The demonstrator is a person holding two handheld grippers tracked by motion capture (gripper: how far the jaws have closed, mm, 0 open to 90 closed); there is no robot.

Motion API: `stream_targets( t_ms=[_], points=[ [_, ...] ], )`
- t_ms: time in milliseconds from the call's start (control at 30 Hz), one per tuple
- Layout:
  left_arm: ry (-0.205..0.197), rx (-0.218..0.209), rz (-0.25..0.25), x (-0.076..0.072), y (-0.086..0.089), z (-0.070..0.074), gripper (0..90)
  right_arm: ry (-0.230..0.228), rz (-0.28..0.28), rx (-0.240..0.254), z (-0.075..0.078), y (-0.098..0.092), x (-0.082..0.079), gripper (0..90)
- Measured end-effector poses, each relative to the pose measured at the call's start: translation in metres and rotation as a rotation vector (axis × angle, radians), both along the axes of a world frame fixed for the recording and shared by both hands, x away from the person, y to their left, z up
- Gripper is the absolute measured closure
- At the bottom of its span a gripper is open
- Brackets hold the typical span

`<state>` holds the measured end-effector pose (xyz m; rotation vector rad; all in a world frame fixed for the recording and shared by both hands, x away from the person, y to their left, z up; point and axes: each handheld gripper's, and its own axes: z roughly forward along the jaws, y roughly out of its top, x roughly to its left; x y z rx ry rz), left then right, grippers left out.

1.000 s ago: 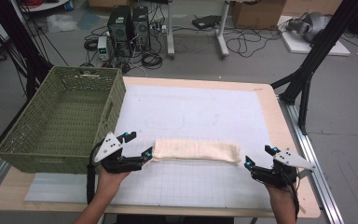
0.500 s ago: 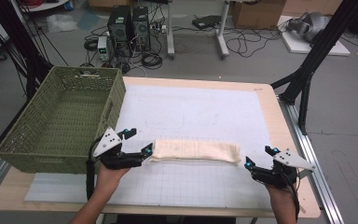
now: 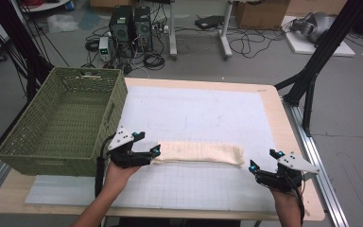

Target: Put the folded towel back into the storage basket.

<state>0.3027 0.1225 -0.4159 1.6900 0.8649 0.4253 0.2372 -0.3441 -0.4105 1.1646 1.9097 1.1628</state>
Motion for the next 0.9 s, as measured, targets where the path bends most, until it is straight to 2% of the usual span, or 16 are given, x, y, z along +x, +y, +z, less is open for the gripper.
stream_targets(
  t_ms=[133, 367, 700, 833, 900],
  points=[
    [0.005, 0.012, 0.002, 0.004, -0.003, -0.004, 23.2, 0.001, -0.001, -0.002, 0.000, -0.001, -0.001, 15.5],
    [0.059, 0.039, 0.005, 0.011, -0.004, -0.010, 26.1, 0.009, 0.001, -0.007, -0.001, 0.001, -0.001, 15.5],
    [0.097, 0.075, -0.003, 0.015, -0.007, -0.016, 29.3, 0.010, 0.004, -0.012, -0.002, 0.001, 0.000, 15.5],
    [0.127, 0.087, -0.009, 0.017, -0.009, -0.019, 31.7, 0.012, 0.004, -0.011, -0.002, 0.001, 0.000, 15.5],
    [0.156, 0.099, -0.014, 0.017, -0.012, -0.021, 32.7, 0.015, 0.005, -0.009, -0.003, 0.002, 0.001, 15.5]
  ],
)
